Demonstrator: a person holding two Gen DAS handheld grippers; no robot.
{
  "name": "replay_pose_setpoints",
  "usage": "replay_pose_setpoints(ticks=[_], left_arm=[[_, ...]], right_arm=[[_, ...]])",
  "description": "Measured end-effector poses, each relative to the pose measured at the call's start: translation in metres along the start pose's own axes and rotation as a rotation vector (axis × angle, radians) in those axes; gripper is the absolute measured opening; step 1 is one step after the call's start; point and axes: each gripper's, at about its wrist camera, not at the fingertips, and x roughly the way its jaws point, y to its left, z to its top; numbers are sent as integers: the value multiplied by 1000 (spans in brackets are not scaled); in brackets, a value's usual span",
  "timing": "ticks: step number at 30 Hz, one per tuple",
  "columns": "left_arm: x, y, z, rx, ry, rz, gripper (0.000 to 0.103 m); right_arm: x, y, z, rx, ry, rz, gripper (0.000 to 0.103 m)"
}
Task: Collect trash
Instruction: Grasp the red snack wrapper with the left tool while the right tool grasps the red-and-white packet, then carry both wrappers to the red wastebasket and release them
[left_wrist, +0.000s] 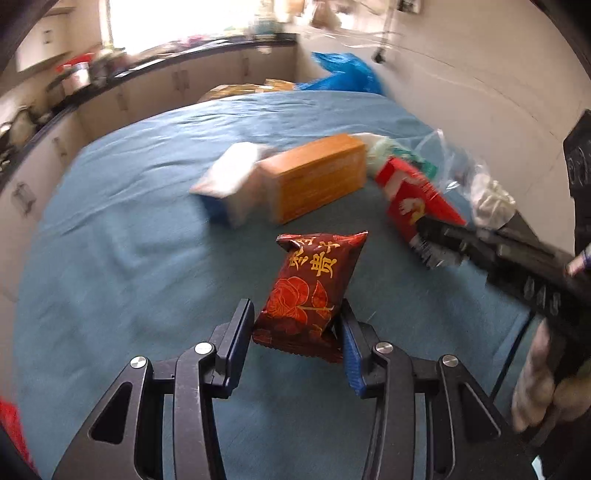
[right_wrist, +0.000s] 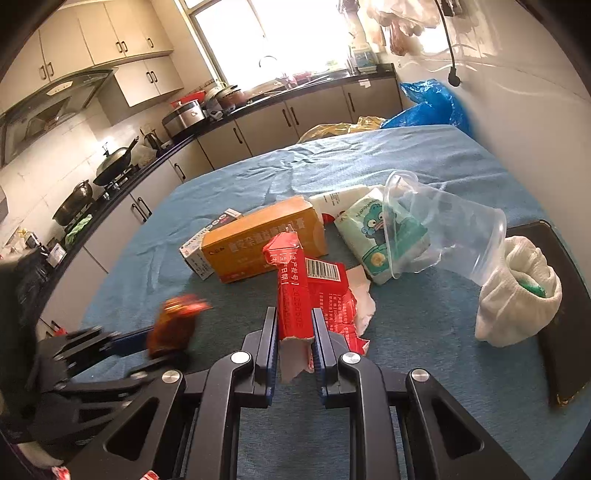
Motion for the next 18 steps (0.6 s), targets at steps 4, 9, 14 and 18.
replay_pose_setpoints(ticks=[4, 9, 14, 18], left_arm=[[-32, 22, -31, -29, -5, 127, 43], [-63, 59, -76, -152, 21, 209, 43], [-86, 86, -113, -282, 15, 204, 43], [-110, 98, -130, -329, -20, 232, 43]], right_arm=[[0, 6, -2, -18, 9, 19, 18], [0, 19, -4, -70, 6, 16, 18], [2, 31, -9, -103, 16, 8, 18], [1, 45, -14, -107, 50, 35, 18]])
